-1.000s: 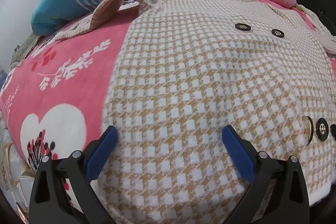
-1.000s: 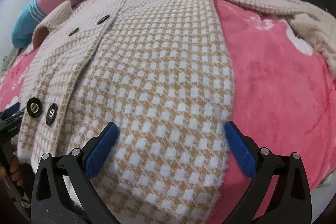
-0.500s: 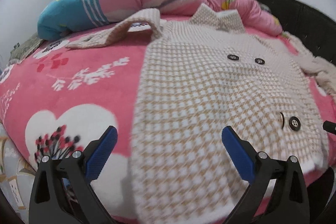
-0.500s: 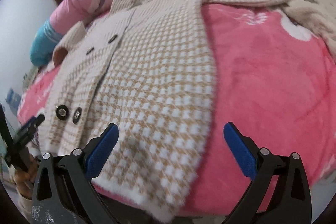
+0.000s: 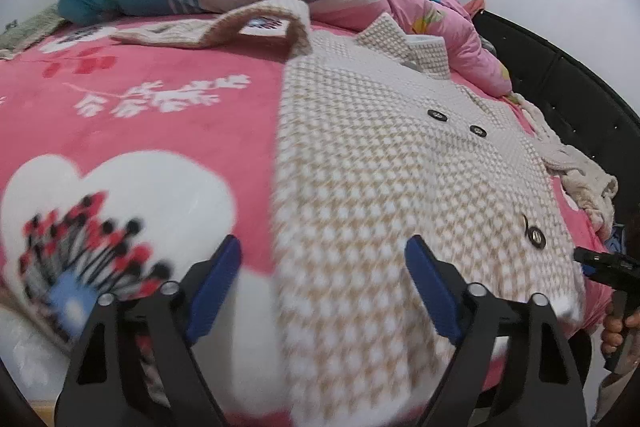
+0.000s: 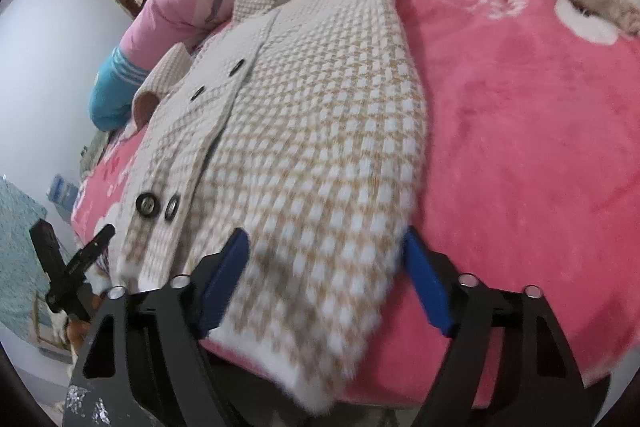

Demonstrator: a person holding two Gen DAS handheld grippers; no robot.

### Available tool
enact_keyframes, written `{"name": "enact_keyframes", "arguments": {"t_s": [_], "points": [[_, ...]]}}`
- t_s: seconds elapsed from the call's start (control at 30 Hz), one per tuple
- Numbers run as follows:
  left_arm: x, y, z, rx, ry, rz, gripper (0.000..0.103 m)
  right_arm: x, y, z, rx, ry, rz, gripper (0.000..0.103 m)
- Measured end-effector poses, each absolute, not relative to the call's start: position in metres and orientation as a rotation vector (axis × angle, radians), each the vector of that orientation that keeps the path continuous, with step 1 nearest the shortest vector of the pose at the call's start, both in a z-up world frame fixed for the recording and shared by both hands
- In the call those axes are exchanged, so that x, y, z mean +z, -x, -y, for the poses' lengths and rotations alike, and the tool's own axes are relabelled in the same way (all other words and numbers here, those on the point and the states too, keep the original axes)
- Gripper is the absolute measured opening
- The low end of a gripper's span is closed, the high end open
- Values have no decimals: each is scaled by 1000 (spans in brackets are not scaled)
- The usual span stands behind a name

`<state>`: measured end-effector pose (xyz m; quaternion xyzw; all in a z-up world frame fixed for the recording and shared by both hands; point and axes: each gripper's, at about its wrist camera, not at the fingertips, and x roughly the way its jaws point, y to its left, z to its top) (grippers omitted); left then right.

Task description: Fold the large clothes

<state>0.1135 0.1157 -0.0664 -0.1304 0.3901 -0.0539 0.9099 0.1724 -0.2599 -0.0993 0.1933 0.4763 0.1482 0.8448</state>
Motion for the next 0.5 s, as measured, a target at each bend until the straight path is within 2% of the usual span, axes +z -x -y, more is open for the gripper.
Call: {"name": "enact_keyframes", "arguments": {"t_s": [0.27, 0.4, 0.5], "points": [[-73, -135, -119, -96, 294, -825, 55, -105, -163, 275, 332, -512, -1006, 53], [-74, -117, -123, -148, 315, -845, 49, -105, -137, 278, 374, -529, -1027, 49], [-76, -107, -127, -163, 334, -852, 47, -108, -126, 279, 395, -547, -1043, 37]]}}
